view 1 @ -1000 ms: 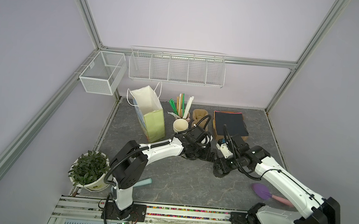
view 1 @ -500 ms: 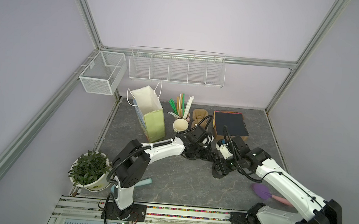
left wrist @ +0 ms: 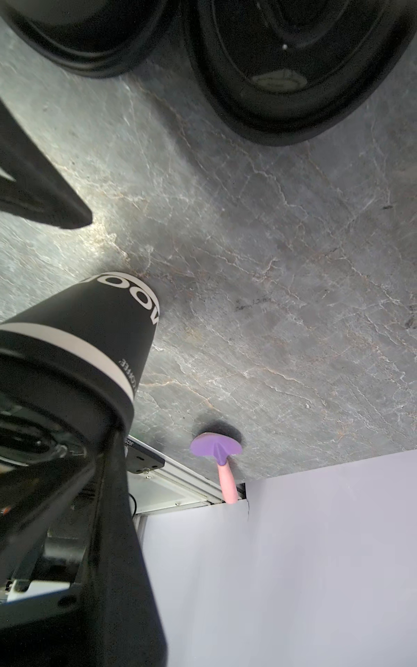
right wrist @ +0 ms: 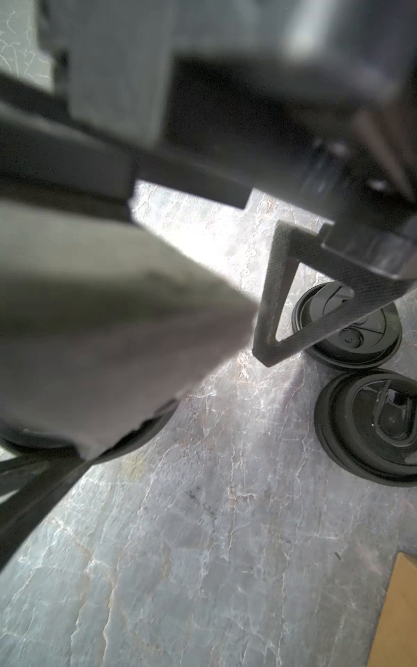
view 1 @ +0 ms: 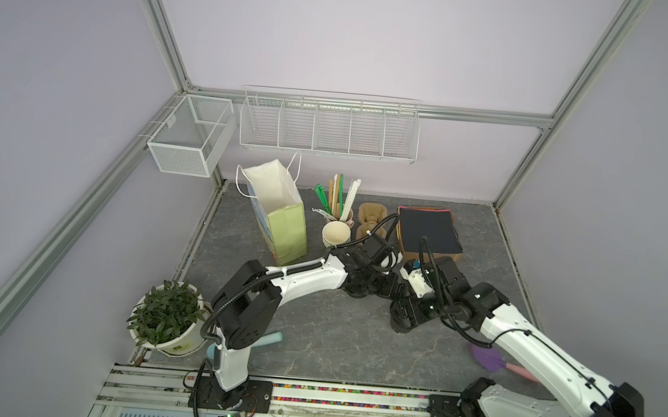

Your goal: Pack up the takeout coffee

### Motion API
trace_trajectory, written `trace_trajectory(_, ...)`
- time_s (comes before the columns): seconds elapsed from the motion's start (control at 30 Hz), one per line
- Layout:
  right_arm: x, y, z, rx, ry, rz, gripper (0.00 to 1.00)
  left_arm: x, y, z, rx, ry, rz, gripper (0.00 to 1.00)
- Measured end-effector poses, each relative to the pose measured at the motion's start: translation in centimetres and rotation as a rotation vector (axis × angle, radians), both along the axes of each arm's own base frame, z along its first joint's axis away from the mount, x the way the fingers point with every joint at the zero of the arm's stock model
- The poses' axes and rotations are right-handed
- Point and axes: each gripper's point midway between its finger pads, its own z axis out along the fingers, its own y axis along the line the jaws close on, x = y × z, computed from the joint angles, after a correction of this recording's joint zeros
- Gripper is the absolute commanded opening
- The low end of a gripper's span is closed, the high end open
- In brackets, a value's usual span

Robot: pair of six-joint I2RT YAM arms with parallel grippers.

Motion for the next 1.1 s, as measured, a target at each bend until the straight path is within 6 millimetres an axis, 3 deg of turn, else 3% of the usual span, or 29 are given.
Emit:
trace_trajectory(0.87, 0.6, -0.7, 0.7, 0.083, -0.033, -0.078, 0.97, -0.5, -2.1, 0.4, -0.026, -0.019, -0.032, 0.98)
trace_trajectory(1.1, 0.7, -1.7, 2.3, 0.109, -0.084, -0.12, 0.99, 0.0, -2.5, 1.3, -0.035, -0.053, -0.017, 0.99)
